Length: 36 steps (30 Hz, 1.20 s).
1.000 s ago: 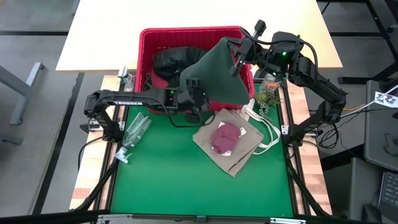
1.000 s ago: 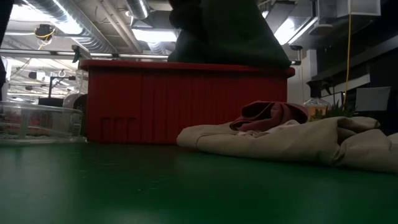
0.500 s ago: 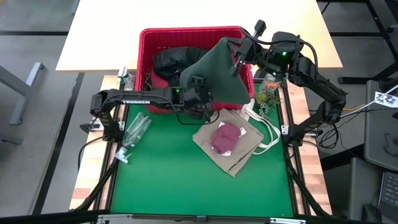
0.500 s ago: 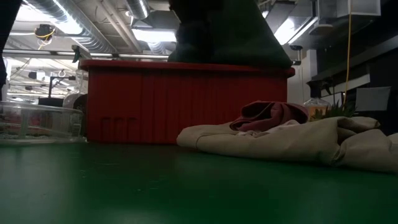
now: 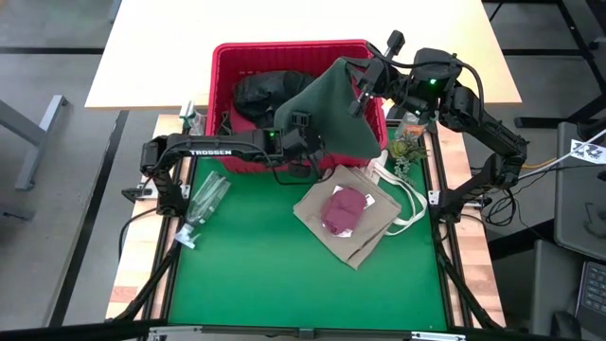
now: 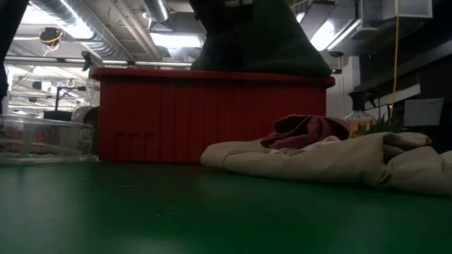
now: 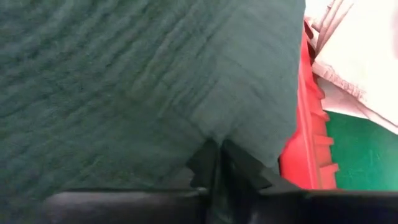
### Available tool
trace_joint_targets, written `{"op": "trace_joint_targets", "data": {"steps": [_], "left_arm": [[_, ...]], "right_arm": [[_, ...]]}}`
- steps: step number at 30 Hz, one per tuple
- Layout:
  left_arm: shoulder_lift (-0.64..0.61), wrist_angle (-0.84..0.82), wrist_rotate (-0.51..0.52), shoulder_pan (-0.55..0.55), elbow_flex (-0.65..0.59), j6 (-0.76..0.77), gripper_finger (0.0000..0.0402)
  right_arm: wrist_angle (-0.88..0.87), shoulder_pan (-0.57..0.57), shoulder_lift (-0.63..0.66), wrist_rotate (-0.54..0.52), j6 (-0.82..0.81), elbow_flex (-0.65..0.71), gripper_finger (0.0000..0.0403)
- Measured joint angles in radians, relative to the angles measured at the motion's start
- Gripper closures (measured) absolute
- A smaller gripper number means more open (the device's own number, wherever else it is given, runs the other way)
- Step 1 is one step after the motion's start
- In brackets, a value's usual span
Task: Fold laundry
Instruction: Fold the green polo shirt
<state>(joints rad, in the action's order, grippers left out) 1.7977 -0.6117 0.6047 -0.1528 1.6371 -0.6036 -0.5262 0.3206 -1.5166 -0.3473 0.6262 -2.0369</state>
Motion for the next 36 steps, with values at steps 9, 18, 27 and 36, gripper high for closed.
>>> {"op": "trace_joint_targets", "data": {"steps": [9,18,27,36], "left_arm": [[-0.003,-0.001,-0.001,0.003,0.0,0.054,0.04],[-0.09,-0.005,-0.02,0.03,0.0,0.135,0.0401],[-0.294,-0.019,0.011,0.052,0.0,0.185,0.0401],[-0.538,-0.032,0.094,0.042,0.0,0.184,0.0401]], "right_arm": [[0.0,0.0,0.0,0.0,0.0,0.0,0.0401],[0.0,0.0,0.0,-0.001,0.011,0.0,0.0401],[-0.008,0.0,0.0,-0.044,0.014,0.0,0.0401],[-0.105,-0.006,0.0,-0.098,-0.001,0.0,0.0401]]}}
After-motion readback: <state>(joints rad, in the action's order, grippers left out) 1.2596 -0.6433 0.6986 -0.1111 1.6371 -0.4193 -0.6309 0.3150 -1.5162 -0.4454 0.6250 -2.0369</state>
